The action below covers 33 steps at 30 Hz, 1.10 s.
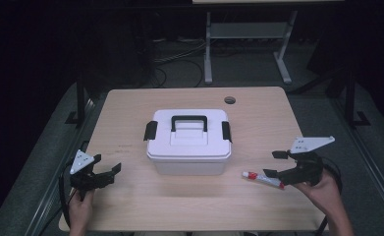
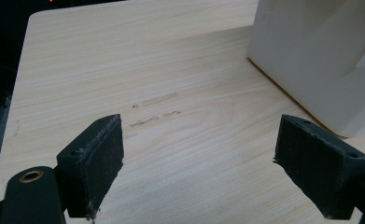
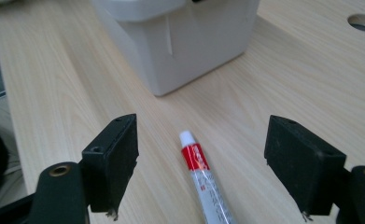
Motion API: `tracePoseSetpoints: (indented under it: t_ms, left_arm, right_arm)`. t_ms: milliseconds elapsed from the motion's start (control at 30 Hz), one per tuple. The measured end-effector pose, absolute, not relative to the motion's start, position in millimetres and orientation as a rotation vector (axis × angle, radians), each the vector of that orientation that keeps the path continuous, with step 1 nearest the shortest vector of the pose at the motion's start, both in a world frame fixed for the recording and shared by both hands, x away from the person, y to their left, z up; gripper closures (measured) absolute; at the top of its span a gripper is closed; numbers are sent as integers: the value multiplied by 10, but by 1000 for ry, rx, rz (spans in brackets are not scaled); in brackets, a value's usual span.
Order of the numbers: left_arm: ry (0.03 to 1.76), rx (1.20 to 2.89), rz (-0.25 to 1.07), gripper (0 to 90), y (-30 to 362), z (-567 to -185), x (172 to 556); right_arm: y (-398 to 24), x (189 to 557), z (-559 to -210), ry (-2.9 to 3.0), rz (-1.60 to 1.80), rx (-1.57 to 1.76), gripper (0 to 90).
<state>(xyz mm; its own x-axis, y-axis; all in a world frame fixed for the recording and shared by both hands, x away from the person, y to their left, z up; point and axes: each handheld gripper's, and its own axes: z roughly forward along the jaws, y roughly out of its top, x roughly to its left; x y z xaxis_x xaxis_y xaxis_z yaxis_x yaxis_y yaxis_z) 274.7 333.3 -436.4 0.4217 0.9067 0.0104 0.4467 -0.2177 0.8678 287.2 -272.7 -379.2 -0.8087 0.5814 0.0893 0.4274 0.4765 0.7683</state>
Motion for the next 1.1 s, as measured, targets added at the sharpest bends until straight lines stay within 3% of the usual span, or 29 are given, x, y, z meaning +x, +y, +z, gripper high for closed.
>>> tracePoseSetpoints:
  t_ms: [533,1100]
  left_arm:
    - [1151,1833,700,148,3346,-4361,2765]
    - [1138,1837,721,148,3353,-4348,2762]
  right_arm:
    - [-2355,3348,-3148,2719,1143,696,238]
    - [-1839,3810,-2903,2861,1022,551,225]
